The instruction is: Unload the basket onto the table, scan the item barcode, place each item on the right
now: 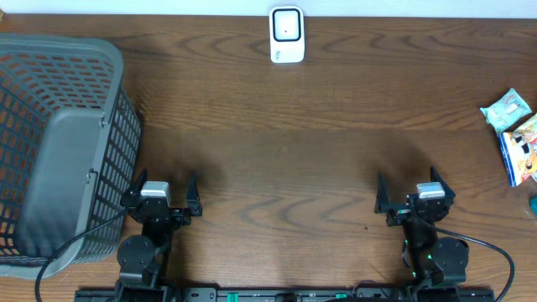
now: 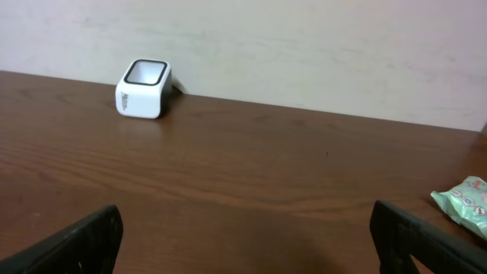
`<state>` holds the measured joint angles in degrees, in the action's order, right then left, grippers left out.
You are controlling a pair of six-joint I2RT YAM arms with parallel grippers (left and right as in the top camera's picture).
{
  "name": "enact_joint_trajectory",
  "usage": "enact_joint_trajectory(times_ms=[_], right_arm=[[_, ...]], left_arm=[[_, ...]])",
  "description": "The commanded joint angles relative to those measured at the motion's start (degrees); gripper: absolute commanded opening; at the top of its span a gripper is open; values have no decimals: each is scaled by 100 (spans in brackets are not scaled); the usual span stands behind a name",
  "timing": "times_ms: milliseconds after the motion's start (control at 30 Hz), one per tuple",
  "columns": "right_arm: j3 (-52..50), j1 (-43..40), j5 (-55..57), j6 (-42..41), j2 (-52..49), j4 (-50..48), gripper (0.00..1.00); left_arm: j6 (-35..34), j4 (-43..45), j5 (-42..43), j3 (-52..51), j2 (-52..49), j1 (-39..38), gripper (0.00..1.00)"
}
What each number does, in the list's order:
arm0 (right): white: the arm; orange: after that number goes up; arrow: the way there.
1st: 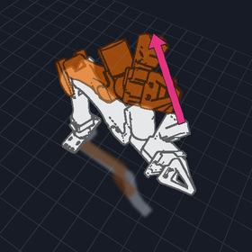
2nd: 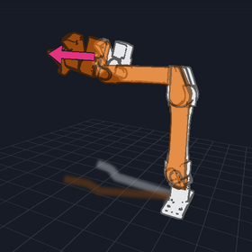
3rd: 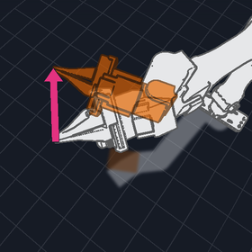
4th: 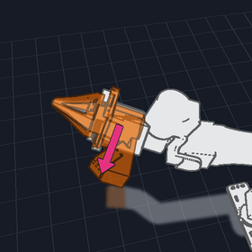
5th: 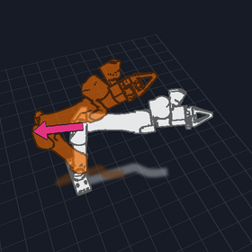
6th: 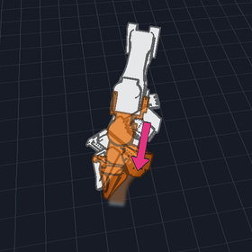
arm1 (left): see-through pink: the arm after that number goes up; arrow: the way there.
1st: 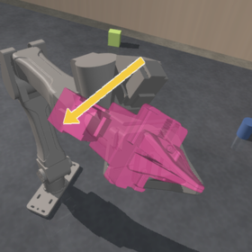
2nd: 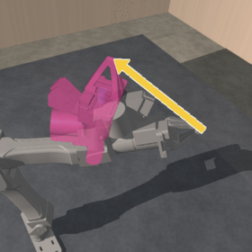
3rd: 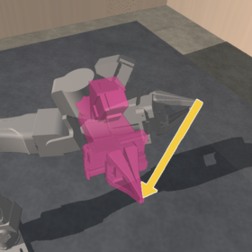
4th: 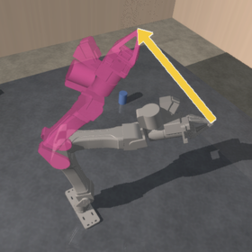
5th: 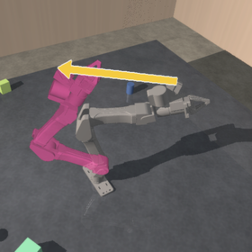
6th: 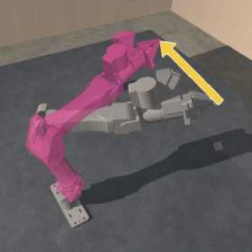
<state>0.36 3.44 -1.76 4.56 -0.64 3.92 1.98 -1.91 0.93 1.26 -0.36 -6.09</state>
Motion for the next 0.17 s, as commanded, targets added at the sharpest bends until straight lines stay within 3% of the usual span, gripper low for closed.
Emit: enact_joint_trajectory(times_ms=[0,133], right_arm=[[-4,-57,-28,-87,35,20,99],[-4,-57,-28,-87,35,20,99]], left_arm=[[98,-227,-142,-103,9,28,98],[98,-227,-142,-103,9,28,98]])
